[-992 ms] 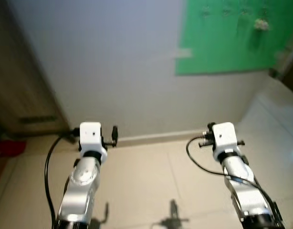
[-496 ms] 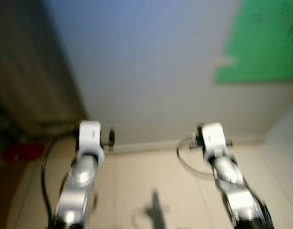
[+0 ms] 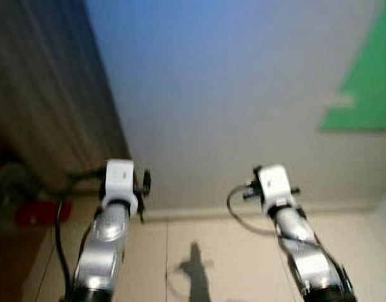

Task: Hang keys on a hook

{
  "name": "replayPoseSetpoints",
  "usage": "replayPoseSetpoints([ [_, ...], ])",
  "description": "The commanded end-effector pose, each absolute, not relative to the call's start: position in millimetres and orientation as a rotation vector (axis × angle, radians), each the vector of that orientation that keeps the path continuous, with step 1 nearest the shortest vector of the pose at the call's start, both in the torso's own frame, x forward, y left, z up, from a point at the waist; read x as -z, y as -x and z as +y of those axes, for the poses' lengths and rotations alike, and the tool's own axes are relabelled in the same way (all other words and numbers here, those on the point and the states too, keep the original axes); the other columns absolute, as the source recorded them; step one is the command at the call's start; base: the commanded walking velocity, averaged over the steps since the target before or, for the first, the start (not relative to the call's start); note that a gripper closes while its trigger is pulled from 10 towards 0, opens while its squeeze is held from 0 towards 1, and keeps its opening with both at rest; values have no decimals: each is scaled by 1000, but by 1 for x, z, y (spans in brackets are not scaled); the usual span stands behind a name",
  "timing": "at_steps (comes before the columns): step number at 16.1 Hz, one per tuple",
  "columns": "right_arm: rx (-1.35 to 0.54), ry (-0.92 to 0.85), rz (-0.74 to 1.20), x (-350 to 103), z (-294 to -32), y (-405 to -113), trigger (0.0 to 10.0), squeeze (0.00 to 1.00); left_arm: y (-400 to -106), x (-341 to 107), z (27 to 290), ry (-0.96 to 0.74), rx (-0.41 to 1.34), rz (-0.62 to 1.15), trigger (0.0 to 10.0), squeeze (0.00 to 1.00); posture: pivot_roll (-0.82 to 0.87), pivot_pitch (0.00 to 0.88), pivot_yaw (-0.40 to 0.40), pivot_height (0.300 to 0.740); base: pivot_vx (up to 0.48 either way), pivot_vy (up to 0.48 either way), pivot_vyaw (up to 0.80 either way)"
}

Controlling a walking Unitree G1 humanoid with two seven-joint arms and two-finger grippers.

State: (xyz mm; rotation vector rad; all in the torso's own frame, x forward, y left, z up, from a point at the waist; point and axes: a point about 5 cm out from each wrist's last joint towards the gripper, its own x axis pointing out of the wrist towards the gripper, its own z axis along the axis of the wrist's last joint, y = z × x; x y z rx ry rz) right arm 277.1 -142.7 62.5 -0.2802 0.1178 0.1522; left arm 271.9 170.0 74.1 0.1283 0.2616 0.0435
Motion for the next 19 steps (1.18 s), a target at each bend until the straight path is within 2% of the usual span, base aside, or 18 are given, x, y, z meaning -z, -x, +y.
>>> replayPoseSetpoints([
  [1,-177,272,102,-65,-135,-279,0,0,-272,-75,176,-144,-58,264,10000,0,-68,0,15,723,390,0,0],
  [3,-179,275,106,-65,-136,-280,0,0,-273,-74,176,-140,-58,264,10000,0,-67,0,15,723,300,0,0],
  [7,-183,276,111,-63,-138,-282,0,0,-273,-72,174,-158,-64,285,10000,0,-67,0,16,723,0,0,0],
  [19,-219,281,112,-61,-132,-278,0,0,-268,-69,176,-159,-104,296,10000,0,-58,0,8,723,0,-469,0],
])
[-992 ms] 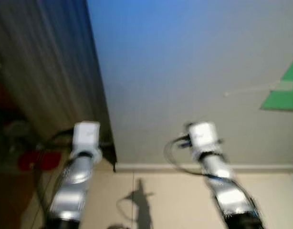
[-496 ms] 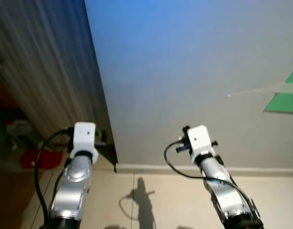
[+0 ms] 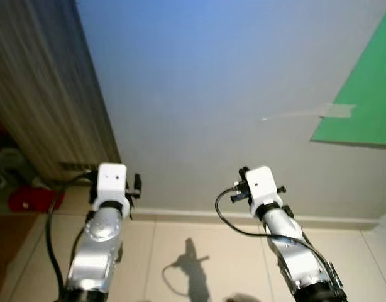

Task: Hang keys on a hook

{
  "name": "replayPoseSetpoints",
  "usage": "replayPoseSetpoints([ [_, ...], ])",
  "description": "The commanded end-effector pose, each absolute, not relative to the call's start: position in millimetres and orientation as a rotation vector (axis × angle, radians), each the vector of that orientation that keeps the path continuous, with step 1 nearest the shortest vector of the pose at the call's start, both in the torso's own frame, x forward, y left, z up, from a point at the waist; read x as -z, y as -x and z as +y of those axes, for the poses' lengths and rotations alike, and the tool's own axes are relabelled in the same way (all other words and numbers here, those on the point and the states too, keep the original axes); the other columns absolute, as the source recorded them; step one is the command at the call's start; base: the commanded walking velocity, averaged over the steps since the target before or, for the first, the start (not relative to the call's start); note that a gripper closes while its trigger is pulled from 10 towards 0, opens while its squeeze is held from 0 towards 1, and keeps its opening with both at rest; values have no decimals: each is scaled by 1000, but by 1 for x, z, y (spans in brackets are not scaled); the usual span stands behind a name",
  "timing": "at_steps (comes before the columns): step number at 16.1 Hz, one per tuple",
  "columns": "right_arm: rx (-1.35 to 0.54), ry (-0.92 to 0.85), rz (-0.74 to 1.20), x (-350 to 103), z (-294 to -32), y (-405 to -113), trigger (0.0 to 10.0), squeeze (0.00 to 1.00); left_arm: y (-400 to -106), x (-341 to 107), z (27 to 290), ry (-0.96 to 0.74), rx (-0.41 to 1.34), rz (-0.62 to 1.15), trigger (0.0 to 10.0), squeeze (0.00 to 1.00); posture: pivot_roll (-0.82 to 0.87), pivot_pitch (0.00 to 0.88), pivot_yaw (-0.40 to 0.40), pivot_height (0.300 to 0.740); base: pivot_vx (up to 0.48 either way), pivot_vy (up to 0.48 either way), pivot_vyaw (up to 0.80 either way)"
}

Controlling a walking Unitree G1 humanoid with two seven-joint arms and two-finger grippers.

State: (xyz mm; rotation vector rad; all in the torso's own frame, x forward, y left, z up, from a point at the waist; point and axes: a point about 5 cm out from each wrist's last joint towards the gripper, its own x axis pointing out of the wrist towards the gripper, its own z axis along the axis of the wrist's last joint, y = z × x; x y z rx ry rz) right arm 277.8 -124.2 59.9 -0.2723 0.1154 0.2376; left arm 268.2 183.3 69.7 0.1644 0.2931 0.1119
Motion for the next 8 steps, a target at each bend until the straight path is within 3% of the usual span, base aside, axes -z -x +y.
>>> replayPoseSetpoints([
  [1,-221,281,113,-61,-132,-278,0,0,-268,-69,177,-164,-110,297,10000,0,-58,0,8,723,0,-428,0],
  [8,-231,281,108,-62,-129,-275,0,0,-269,-71,178,-181,-108,296,10000,0,-58,0,14,723,0,-426,0],
])
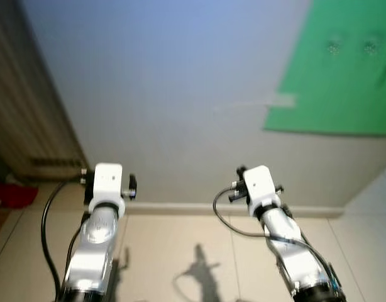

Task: Hang keys on a hook

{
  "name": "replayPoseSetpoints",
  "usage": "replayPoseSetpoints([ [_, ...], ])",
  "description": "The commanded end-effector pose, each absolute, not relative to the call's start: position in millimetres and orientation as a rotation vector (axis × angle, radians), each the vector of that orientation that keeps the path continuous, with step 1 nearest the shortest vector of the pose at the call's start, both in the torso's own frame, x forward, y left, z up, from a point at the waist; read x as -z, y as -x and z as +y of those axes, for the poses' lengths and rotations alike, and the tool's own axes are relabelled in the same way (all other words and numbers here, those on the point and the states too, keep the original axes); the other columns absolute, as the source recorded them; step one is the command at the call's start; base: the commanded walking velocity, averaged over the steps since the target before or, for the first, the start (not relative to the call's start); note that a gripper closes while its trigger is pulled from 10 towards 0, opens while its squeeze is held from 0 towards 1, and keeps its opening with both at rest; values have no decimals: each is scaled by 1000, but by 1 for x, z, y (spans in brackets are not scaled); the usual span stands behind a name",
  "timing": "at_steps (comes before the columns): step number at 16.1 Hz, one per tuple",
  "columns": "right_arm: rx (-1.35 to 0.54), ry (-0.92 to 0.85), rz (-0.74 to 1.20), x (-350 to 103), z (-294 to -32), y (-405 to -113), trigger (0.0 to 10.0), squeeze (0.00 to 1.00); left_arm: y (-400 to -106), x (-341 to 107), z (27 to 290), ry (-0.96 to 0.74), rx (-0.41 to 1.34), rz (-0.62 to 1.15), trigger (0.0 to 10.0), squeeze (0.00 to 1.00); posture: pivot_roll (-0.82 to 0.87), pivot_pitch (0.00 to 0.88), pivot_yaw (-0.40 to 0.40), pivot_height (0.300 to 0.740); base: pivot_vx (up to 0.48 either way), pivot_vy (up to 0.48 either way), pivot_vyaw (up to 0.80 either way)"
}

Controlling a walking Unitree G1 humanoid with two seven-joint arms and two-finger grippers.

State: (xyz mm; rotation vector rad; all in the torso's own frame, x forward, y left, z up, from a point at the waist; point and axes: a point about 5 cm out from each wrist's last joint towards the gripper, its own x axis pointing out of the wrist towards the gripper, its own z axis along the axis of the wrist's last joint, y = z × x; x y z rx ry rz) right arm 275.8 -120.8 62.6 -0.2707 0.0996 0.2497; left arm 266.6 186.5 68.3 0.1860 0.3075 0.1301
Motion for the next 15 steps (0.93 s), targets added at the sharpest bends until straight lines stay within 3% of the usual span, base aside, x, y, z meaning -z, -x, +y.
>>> replayPoseSetpoints([
  [1,-232,281,109,-62,-129,-275,0,0,-269,-71,178,-185,-109,295,10000,0,-58,0,14,723,0,-431,0],
  [5,-240,279,110,-62,-127,-275,0,0,-271,-72,181,-182,-130,301,10000,0,-58,0,15,723,0,-430,0],
  [13,-249,285,114,-63,-128,-276,0,0,-271,-69,184,-177,-164,323,10000,0,-66,0,12,723,260,-401,0],
  [15,-251,285,114,-63,-128,-276,0,0,-270,-68,186,-171,-189,323,10000,0,-69,0,10,723,0,0,0],
])
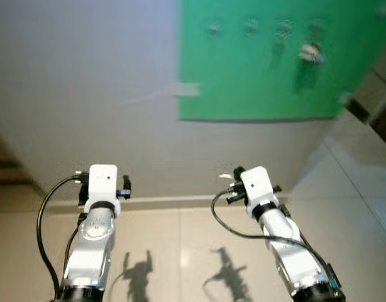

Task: Hang keys on a hook

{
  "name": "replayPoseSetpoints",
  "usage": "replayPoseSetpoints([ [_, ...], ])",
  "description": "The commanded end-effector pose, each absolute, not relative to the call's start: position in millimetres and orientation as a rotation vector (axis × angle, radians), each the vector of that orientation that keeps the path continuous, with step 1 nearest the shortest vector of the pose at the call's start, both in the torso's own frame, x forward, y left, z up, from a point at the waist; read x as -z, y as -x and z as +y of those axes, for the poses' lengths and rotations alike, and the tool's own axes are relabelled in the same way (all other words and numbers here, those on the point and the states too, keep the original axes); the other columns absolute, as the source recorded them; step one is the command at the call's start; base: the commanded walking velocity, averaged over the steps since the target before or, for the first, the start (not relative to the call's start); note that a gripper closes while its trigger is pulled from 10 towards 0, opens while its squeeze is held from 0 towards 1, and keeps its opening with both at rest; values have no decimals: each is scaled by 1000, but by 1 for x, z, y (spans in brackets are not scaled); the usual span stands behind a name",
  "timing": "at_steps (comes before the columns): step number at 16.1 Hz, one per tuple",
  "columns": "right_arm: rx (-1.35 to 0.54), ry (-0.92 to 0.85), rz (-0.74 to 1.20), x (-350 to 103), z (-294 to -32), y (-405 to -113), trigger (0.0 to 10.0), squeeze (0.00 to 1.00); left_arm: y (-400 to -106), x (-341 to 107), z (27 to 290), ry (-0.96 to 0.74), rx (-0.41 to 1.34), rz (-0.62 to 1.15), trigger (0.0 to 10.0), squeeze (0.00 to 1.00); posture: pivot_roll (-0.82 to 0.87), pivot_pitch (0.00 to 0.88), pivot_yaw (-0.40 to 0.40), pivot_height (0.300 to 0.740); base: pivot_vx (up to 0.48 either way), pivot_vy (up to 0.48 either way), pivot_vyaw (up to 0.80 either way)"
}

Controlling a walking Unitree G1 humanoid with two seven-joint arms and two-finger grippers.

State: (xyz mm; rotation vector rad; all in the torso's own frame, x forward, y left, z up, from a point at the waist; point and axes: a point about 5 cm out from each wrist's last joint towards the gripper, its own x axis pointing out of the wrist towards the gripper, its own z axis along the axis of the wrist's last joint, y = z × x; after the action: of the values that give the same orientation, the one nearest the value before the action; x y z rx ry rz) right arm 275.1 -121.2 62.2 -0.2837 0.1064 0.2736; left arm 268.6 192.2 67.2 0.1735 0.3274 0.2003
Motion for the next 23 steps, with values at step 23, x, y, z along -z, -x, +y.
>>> replayPoseSetpoints([
  [23,-274,300,122,-58,-124,-277,0,0,-278,-72,177,-176,-140,292,10000,0,-74,0,12,723,374,0,0],
])
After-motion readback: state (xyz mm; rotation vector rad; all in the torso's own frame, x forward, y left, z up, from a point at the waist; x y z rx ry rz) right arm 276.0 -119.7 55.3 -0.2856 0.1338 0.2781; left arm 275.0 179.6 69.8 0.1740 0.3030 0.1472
